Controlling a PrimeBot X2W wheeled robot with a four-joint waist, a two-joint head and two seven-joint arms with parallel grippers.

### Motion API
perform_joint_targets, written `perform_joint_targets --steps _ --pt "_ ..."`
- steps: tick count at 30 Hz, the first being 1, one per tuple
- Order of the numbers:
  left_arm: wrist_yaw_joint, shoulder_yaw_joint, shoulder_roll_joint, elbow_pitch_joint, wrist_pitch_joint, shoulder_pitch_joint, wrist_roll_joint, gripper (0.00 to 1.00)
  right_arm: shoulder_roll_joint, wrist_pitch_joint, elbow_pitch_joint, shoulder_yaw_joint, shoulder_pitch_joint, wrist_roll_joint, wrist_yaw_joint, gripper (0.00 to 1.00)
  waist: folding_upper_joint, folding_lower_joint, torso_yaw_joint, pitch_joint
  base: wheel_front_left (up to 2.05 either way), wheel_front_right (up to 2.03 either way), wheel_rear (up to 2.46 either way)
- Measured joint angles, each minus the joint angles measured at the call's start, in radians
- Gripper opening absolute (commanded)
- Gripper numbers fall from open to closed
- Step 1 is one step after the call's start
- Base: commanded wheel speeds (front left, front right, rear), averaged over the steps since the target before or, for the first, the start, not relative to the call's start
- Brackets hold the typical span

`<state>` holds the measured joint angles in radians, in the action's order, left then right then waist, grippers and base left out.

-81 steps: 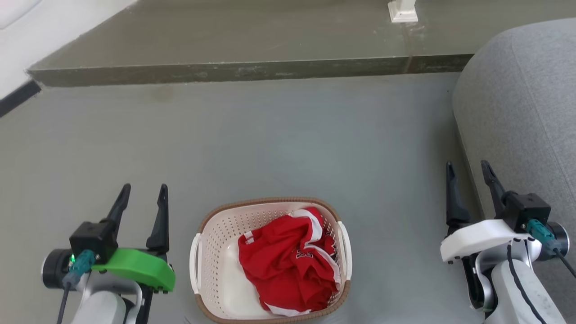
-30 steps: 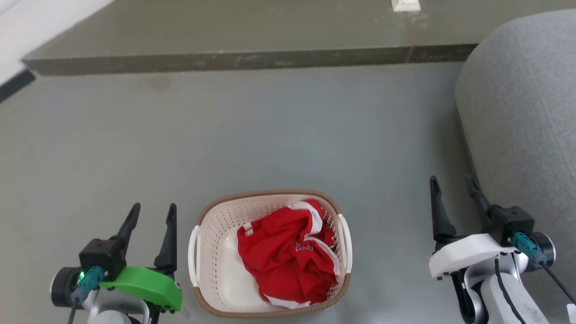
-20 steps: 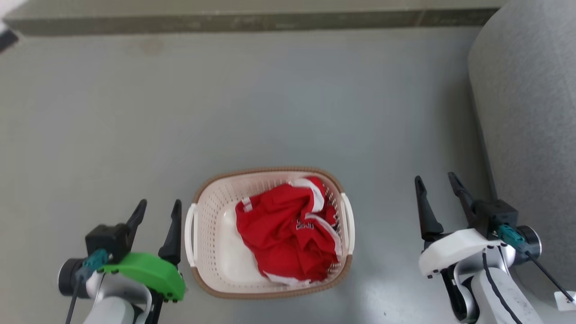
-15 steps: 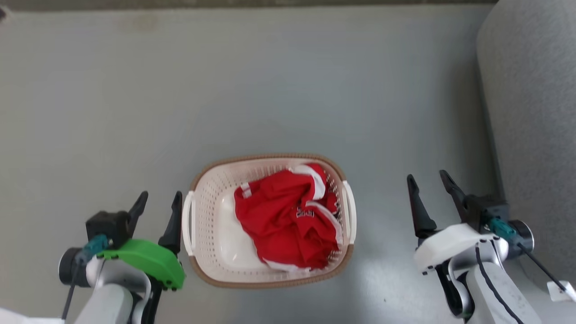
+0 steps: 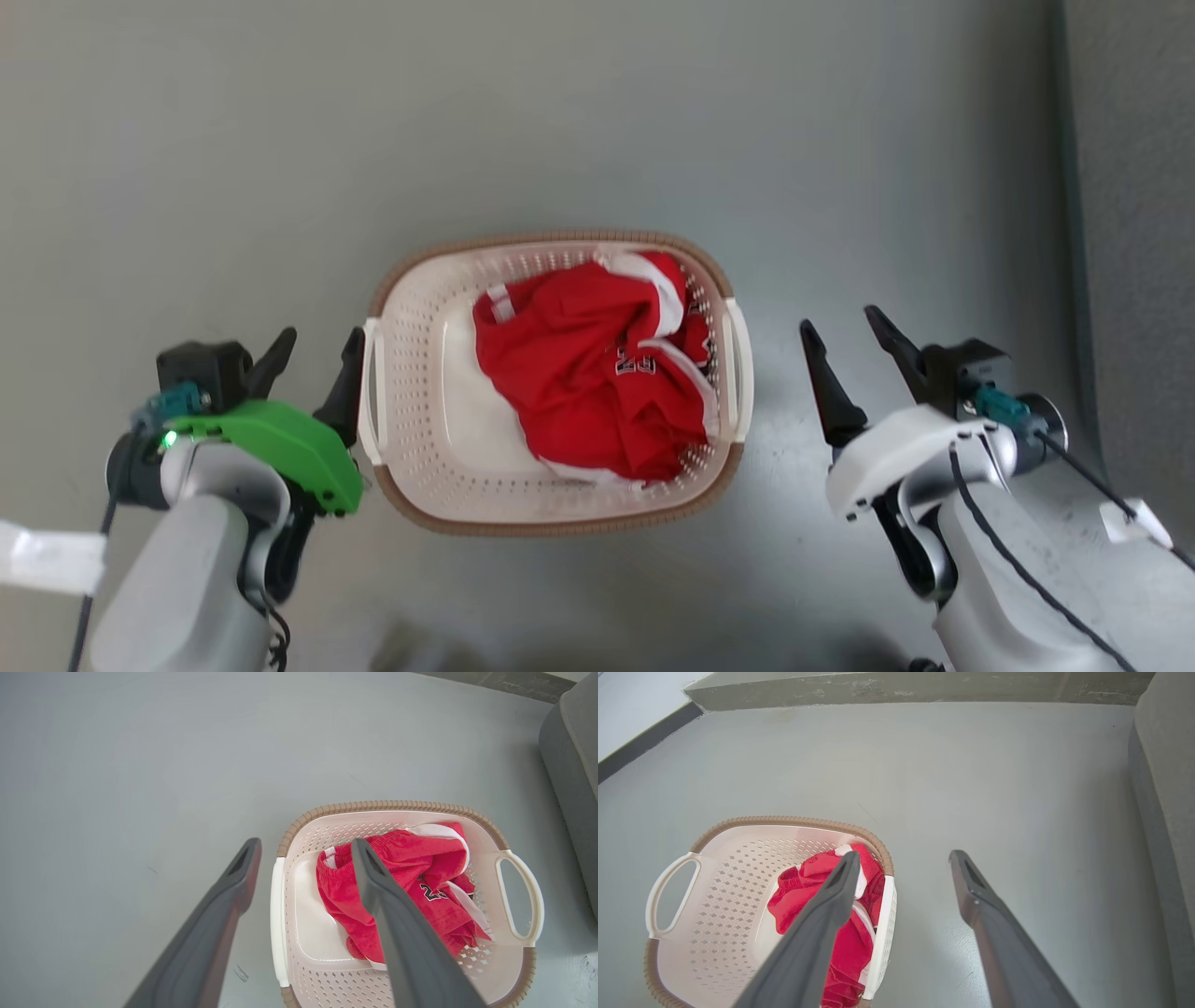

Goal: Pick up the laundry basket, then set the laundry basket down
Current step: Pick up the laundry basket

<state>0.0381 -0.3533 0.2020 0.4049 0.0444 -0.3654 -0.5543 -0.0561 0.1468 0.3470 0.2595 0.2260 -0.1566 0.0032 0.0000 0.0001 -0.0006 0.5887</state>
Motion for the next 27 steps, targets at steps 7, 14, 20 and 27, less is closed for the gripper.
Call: perform_joint_targets --steps 7,14,20,27 --pt "0.042 0.005 0.002 0.079 -0.049 -0.094 -0.042 1.00 -0.001 -0.035 0.042 0.030 0.080 -0.026 0.023 1.00 0.0000 0.0000 0.001 0.100 0.00 0.00 0.00" --pt "0.065 0.002 0.004 0.155 -0.093 -0.193 -0.058 1.00 -0.002 -0.059 0.086 0.067 0.159 -0.085 0.041 1.00 0.0000 0.0001 -0.004 0.196 0.00 0.00 0.00" --pt "0.076 -0.006 0.018 0.221 -0.124 -0.252 -0.059 1.00 -0.004 -0.078 0.131 0.109 0.211 -0.131 0.049 1.00 0.0000 0.0001 -0.012 0.262 0.00 0.00 0.00" --pt "0.085 -0.038 0.032 0.302 -0.165 -0.304 -0.068 1.00 -0.004 -0.087 0.193 0.141 0.254 -0.158 0.053 1.00 0.0000 0.0001 -0.028 0.308 0.00 0.00 0.00"
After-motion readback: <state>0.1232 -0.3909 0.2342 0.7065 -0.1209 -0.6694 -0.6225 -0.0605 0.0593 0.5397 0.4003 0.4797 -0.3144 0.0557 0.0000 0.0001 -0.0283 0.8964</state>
